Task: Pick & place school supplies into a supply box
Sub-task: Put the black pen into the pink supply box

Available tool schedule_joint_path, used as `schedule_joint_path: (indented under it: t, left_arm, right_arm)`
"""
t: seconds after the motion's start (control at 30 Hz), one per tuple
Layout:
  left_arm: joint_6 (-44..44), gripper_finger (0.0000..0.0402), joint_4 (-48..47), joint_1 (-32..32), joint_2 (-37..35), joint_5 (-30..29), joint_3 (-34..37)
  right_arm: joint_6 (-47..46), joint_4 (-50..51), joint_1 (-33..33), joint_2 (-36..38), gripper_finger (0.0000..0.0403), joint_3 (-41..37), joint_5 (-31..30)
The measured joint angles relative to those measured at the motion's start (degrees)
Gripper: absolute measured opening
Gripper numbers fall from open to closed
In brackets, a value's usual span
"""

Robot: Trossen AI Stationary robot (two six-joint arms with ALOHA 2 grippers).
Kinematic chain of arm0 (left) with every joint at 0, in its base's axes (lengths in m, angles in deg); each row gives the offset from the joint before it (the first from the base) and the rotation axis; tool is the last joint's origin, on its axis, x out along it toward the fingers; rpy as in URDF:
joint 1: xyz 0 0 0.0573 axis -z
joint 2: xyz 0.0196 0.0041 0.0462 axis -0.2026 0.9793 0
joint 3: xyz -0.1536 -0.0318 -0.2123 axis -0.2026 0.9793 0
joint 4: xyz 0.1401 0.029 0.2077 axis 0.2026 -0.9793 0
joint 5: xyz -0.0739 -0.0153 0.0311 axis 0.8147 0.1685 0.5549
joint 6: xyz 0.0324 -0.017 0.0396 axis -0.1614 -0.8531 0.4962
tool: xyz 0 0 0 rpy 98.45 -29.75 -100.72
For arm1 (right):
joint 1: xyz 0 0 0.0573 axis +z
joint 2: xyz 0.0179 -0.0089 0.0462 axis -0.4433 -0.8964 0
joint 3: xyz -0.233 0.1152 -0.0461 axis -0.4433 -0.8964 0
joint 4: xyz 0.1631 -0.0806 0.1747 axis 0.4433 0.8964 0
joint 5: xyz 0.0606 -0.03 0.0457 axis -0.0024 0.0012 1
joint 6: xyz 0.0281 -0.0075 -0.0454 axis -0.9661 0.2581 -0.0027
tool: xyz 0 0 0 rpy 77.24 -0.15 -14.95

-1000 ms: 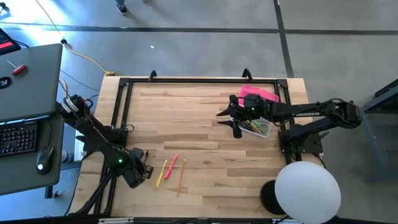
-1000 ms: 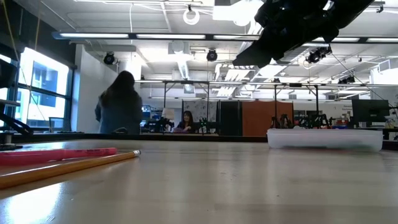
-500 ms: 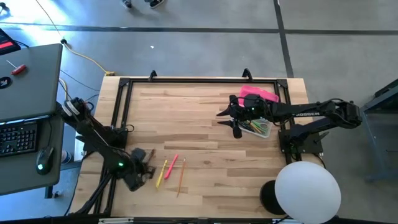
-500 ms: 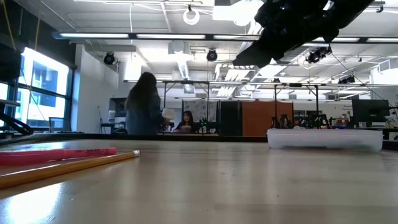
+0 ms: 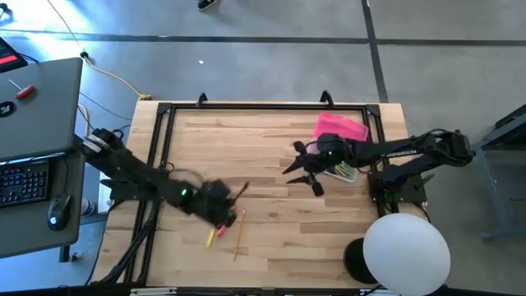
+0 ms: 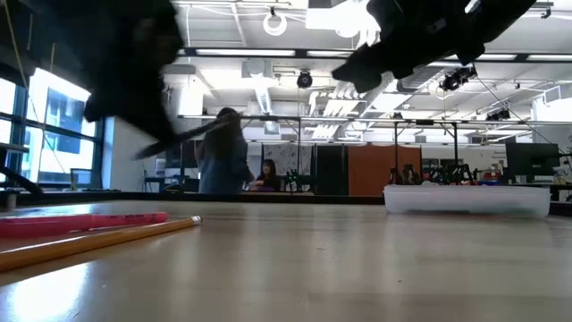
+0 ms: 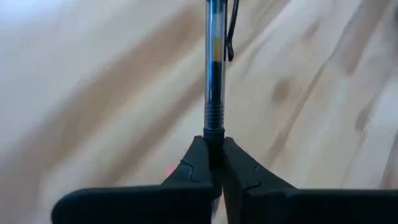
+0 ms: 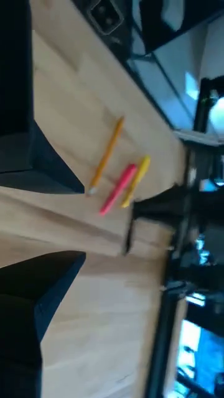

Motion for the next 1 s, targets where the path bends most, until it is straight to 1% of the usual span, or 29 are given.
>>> schedule_joint_path:
  t: [0.07, 0.17, 0.23, 0.3, 0.37, 0.53, 0.67, 0.77, 0.87, 1.0]
  left_arm:
    - [9.9, 0.0043, 6.9, -4.5, 0.0, 2.0, -0.3]
    - [22.1, 0.0045, 16.8, -10.0, 0.0, 6.0, -0.5]
    - [28.8, 0.0043, 20.8, -12.8, 0.0, 8.6, -0.5]
    - [33.3, 0.0039, 23.2, -15.4, 0.0, 11.3, -0.5]
    - [35.5, 0.0039, 23.5, -17.3, 0.0, 13.6, -0.5]
    - [40.3, 0.0042, 24.1, -19.6, 0.0, 15.4, -0.5]
    - [44.4, 0.0041, 29.3, -20.2, 0.0, 19.3, -0.5]
    - [46.8, 0.0043, 32.4, -20.2, -0.1, 22.0, -0.5]
    - [48.6, 0.0042, 35.0, -20.2, -0.1, 22.5, -0.5]
    - [49.9, 0.0041, 35.3, -21.0, -0.1, 22.0, -0.5]
  right_arm:
    - [-1.3, -4.7, 1.0, -2.0, 0.0138, 0.0, -3.0]
    - [-4.1, -8.9, 1.6, -4.1, 0.0138, 0.0, -6.8]
    - [-5.9, -10.0, 1.6, -4.9, 0.0138, 0.0, -7.5]
    - [-7.1, -10.0, 1.6, -5.4, 0.0138, 0.0, -7.6]
    - [-8.2, -10.0, 1.6, -5.6, 0.0138, 0.0, -8.0]
    - [-11.1, -13.3, 1.6, -5.6, 0.0138, 0.0, -9.7]
    - [-11.1, -15.6, 1.6, -5.6, 0.0138, 0.1, -10.2]
    - [-11.3, -15.3, 1.6, -5.6, 0.0138, 0.1, -10.4]
    - [-11.3, -15.6, 1.6, -5.6, 0.0138, 0.1, -10.4]
    - [-11.2, -18.0, 1.6, -5.6, 0.0138, 0.1, -10.3]
